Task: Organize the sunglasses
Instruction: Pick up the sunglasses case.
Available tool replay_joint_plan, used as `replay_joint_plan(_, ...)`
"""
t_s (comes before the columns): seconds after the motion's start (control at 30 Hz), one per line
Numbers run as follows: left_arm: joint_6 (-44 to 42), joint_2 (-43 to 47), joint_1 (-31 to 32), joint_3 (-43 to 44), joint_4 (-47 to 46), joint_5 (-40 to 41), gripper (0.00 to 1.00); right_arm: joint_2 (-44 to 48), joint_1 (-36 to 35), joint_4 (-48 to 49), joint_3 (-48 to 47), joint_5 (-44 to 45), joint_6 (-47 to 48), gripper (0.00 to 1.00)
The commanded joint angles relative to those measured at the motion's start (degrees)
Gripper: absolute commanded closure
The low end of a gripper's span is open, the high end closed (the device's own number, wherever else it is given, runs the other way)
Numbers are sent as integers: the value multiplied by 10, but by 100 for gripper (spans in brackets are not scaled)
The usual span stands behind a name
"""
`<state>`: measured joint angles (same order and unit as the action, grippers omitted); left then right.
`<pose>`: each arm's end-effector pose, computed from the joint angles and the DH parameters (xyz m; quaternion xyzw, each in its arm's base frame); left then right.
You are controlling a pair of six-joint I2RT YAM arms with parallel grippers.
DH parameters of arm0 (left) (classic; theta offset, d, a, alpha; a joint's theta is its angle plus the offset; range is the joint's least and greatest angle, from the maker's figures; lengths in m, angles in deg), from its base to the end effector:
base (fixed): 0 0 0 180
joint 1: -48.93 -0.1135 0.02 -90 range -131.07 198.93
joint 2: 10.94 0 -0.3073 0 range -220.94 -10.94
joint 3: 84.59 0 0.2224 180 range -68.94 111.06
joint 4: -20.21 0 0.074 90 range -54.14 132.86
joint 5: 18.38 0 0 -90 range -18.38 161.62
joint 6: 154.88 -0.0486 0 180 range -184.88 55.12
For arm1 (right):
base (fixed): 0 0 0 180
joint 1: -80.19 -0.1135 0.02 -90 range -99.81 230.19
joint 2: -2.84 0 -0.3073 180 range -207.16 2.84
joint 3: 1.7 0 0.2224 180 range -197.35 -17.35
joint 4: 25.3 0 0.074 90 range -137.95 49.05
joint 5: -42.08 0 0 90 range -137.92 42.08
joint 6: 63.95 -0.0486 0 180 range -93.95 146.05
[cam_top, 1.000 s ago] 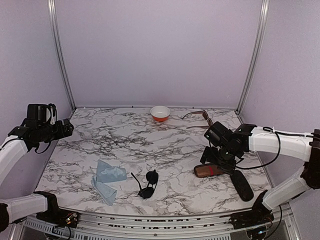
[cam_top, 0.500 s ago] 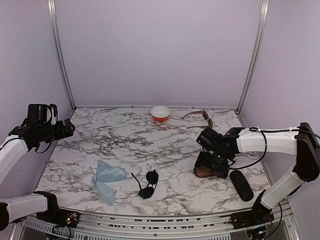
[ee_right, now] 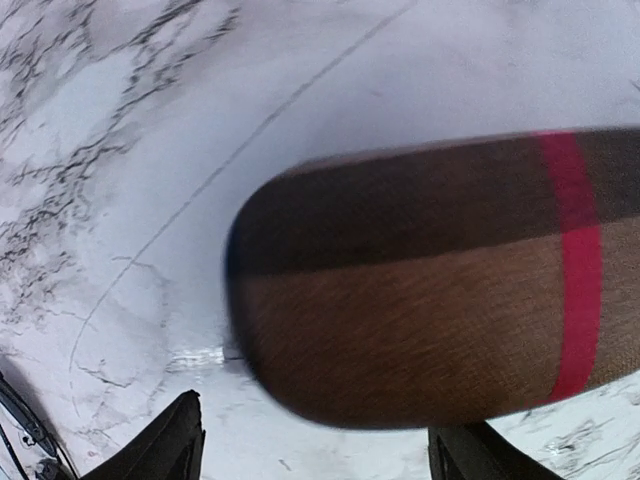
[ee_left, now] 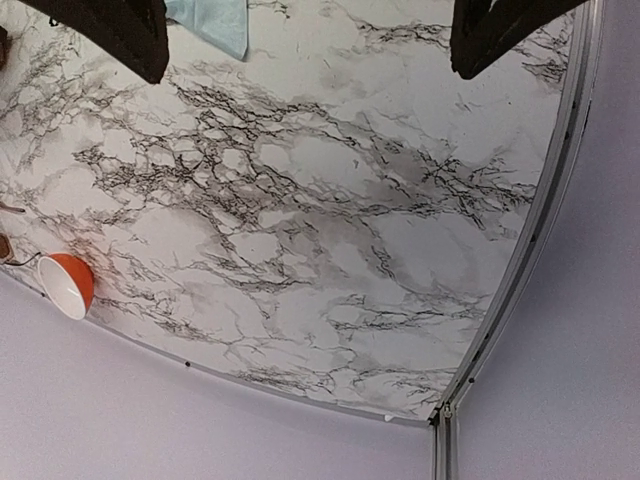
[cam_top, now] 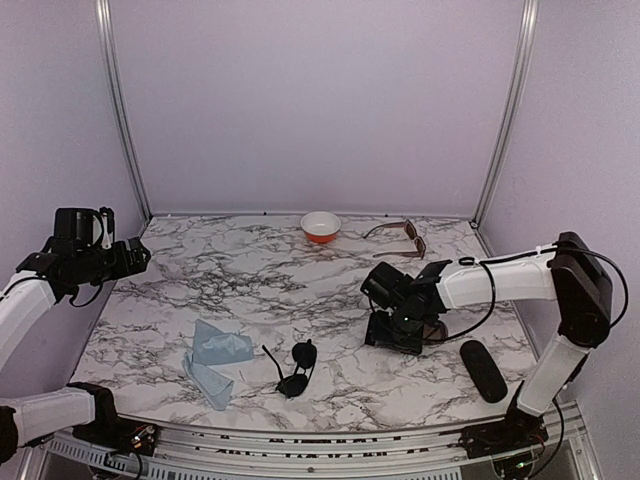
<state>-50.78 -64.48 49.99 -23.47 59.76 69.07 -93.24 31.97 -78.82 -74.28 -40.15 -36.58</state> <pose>0.1617 -0.0052 0.3251 -0.0886 0.8698 -0.0833 0.4781 0.1941 0.2074 0.2114 0.1319 0.9825 0.0547 0.1194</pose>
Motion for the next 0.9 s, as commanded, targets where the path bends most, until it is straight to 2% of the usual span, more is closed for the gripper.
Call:
replay_joint_plan(0.0, 1, 4, -3, 0, 7, -6, 1, -38, -40, 16, -65, 2, 59, 26)
replay_joint_plan(0.13, 1, 1, -3, -1, 7, -7, 1, -71, -60, 5, -104, 1, 94, 26)
replay_joint_plan(0.23, 1, -2, -3, -1, 6, -9, 1, -71, -66, 7, -117, -1, 155, 23)
replay_joint_plan(0.37, 1, -6, -3, 0, 7, -16, 1, -21, -66, 10, -105, 18, 284, 9)
replay_joint_plan(0.5, 1, -13, -3, 0, 4, -20, 1, 37, -58, -37, -79, 84, 386, 7)
replay_joint_plan(0.57, 1, -16, -3, 0, 4, -24, 1, 68, -41, -41, -56, 104, 403, 6)
replay_joint_plan(0.7, 0, -14, -3, -1, 4, -13, 1, 120, 22, -28, -12, 78, 417, 6)
replay_joint_plan(0.87, 0, -33, -3, 1, 4, -22, 1, 127, 55, -3, 20, 29, 420, 6)
